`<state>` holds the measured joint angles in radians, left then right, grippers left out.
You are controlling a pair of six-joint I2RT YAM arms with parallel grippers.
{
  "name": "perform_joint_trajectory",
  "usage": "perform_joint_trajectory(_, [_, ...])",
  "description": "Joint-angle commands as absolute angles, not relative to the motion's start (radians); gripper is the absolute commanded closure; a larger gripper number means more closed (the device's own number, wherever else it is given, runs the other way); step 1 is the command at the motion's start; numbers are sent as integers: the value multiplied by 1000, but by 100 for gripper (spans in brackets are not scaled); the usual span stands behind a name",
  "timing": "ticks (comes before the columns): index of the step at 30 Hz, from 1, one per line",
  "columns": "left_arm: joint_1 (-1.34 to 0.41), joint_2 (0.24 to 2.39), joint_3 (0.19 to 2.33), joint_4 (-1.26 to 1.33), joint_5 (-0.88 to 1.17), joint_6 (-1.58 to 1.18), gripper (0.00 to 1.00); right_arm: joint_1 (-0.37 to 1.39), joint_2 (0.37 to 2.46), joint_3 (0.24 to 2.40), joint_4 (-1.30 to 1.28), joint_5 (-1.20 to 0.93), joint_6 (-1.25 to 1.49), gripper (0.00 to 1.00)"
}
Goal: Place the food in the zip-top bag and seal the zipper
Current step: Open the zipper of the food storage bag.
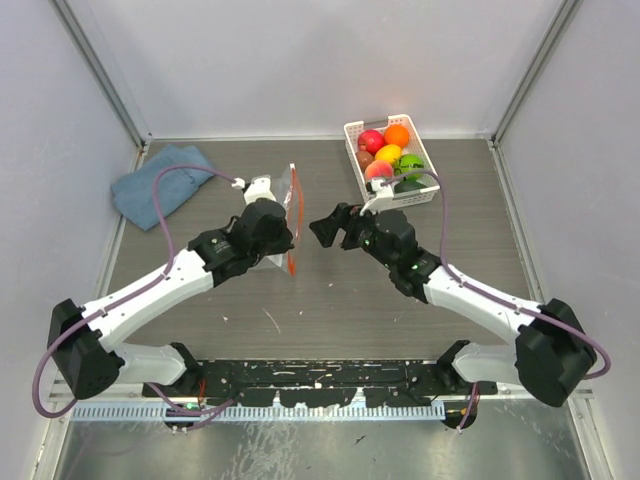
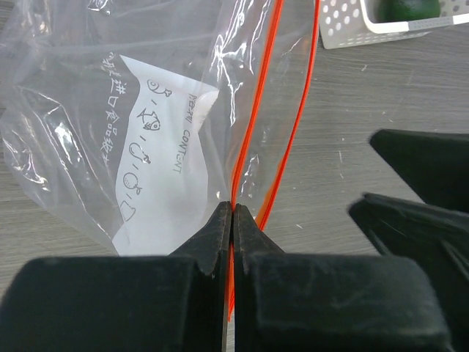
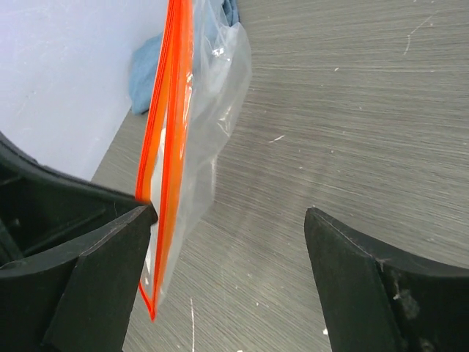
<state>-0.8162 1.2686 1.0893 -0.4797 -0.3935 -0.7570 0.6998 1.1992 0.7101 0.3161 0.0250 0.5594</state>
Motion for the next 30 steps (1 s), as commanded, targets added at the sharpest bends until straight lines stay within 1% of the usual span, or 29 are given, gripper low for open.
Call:
perform_joint_trajectory(1, [-847,1240,1098,-425,-441,-779,100,712,1256,776,467,28,618,12])
perform_joint_trajectory(8, [-881,1262,1123,-447,-457,-773,100,719,1321,801,497,-11,628,14])
perform_joint_trajectory(10, [-891,1262,1128,-447,-463,-771,100,718,1343,807,497,-9,633,16])
perform_joint_trajectory(22, [-928,1258,1136,-451,-508,-761,100,731,1432,813,438,45,650,37])
perform_joint_trajectory(27, [-936,1262,1148,-456,-522,-759,100,743,1454,814,421,37,660,49])
perform_joint_trajectory(29, [-938,1262,1157,-464,-533,-754,100,745,1455,815,411,40,659,59])
perform_joint_trajectory(30, [-938,1262,1160,-474,-540,-753,100,745,1452,817,402,46,656,68])
